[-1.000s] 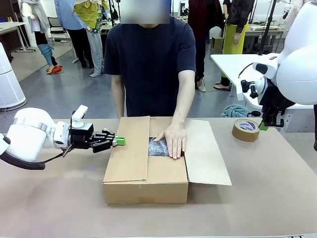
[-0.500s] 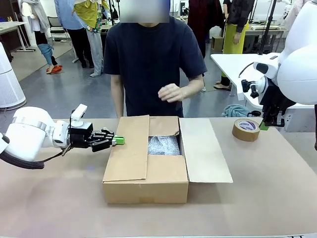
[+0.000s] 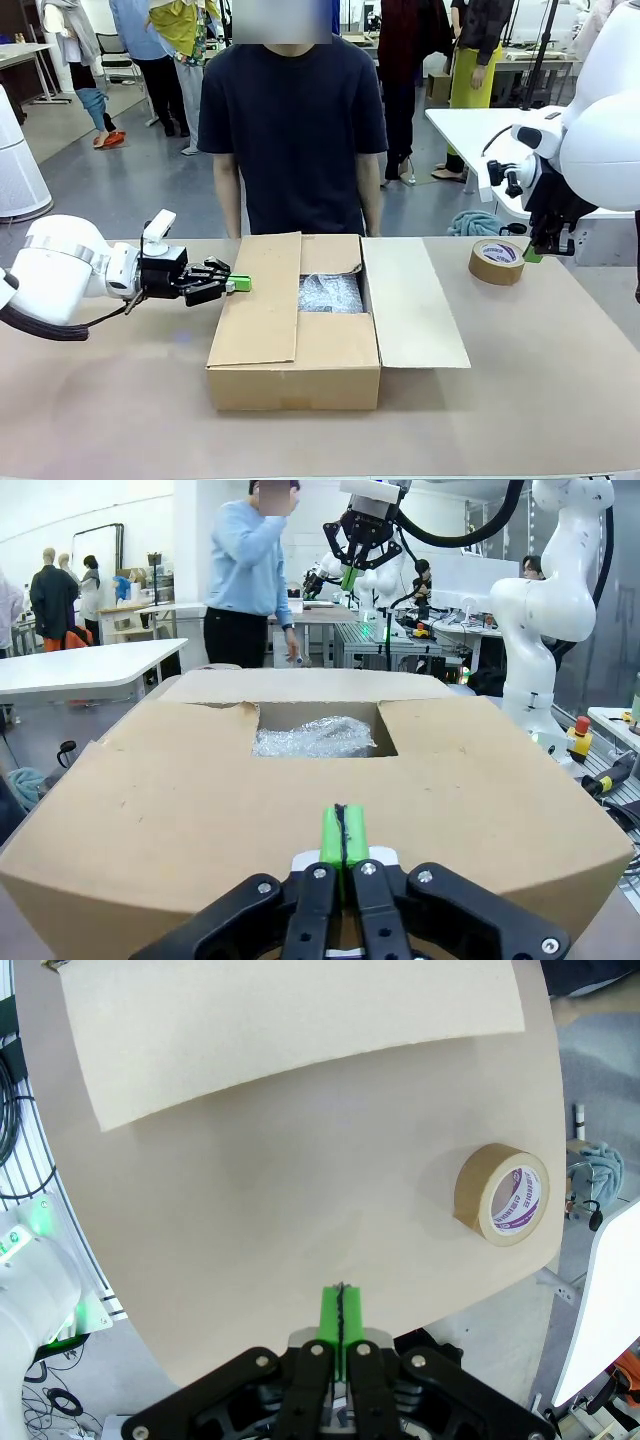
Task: Wrap the clocks to prevent damage.
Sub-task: Push the left (or right) flap of the Package Box to close it.
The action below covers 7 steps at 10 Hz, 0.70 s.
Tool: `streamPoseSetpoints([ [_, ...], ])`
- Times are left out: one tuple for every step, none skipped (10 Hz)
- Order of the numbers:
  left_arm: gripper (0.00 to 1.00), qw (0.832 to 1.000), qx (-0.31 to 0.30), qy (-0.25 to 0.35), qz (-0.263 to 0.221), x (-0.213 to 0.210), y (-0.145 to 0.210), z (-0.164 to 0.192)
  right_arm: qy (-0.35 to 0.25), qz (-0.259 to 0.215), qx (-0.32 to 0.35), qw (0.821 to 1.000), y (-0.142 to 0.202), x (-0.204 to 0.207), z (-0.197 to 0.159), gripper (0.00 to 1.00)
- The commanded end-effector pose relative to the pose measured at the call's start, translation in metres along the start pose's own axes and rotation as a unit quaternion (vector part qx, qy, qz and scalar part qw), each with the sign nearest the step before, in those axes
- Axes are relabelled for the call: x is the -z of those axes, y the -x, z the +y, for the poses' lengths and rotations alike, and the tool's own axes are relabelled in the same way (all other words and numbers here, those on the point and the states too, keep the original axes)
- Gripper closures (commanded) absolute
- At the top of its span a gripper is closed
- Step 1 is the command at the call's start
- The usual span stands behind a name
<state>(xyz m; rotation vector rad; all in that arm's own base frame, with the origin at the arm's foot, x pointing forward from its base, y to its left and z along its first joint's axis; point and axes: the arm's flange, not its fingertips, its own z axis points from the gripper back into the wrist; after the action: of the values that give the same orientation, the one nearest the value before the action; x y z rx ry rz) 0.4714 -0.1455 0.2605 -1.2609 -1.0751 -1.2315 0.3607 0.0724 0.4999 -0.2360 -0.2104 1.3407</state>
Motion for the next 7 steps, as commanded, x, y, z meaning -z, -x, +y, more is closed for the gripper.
streamPoseSetpoints([
  [1.0,1.0,0.001,-0.005,-0.002,0.003,0.002,-0.002,0.003,-0.006,0.008,1.0,-0.001,0.003,0.002,0.99],
  [1.0,1.0,0.001,-0.005,-0.002,0.003,0.002,-0.002,0.003,-0.006,0.008,1.0,-0.001,0.003,0.002,0.99],
  [1.0,1.0,0.001,-0.005,-0.002,0.003,0.002,-0.002,0.003,-0.006,0.008,1.0,-0.001,0.003,0.002,0.99],
  [1.0,1.0,0.001,-0.005,-0.002,0.003,0.002,-0.002,0.003,-0.006,0.008,1.0,-0.001,0.003,0.002,0.99],
  [1.0,1.0,0.001,-0.005,-0.002,0.003,0.002,-0.002,0.003,-0.006,0.008,1.0,-0.001,0.003,0.002,0.99],
  [1.0,1.0,0.001,-0.005,-0.002,0.003,0.002,-0.002,0.0,0.0,0.0,1.0,0.0,0.0,0.0,0.99],
  [1.0,1.0,0.001,-0.005,-0.002,0.003,0.002,-0.002,-0.034,-0.094,-0.02,0.995,0.012,0.019,-0.014,0.99],
])
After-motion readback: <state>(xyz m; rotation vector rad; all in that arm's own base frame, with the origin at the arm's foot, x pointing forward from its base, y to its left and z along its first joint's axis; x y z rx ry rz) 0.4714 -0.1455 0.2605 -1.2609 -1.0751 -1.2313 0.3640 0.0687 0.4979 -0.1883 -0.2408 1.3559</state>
